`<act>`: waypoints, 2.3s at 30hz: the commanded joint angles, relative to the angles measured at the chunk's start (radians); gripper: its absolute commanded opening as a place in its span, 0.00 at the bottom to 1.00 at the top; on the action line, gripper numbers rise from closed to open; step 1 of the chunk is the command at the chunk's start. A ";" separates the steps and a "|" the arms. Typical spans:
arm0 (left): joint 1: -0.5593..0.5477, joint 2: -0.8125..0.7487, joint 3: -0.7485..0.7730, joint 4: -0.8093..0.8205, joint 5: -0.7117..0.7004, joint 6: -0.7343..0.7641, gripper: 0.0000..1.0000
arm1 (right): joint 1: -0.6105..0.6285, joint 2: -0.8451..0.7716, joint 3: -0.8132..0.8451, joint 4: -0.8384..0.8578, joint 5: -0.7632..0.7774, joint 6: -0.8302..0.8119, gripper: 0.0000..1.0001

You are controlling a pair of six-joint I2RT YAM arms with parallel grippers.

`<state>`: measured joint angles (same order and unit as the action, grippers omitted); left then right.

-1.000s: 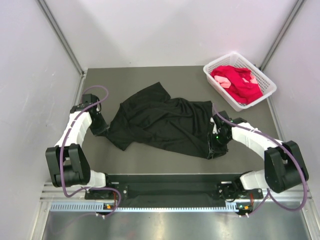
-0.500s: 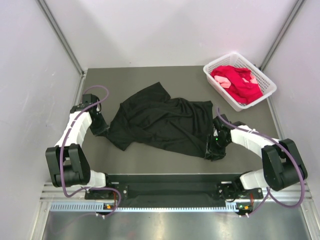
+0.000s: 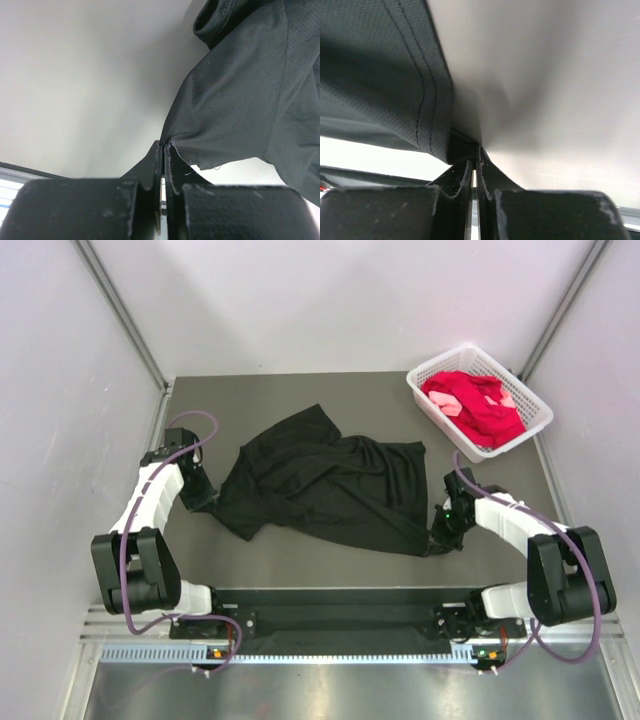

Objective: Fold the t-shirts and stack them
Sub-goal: Flatten the tshirt out

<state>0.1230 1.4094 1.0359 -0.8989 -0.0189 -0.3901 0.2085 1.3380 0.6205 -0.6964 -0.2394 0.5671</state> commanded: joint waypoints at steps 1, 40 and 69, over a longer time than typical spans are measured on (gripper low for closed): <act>0.000 -0.020 0.009 -0.006 -0.012 0.014 0.00 | -0.029 -0.054 0.027 -0.035 0.034 -0.042 0.00; 0.050 -0.010 0.848 0.011 0.198 -0.271 0.00 | -0.046 0.274 1.298 -0.298 -0.149 -0.069 0.00; 0.043 -0.127 0.335 0.004 0.056 -0.150 0.00 | -0.020 0.229 0.720 -0.103 -0.322 -0.058 0.04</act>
<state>0.1677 1.2213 1.3830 -0.9951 0.0360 -0.5713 0.1783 1.4090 1.2800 -1.0023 -0.5312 0.4938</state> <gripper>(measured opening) 0.026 0.040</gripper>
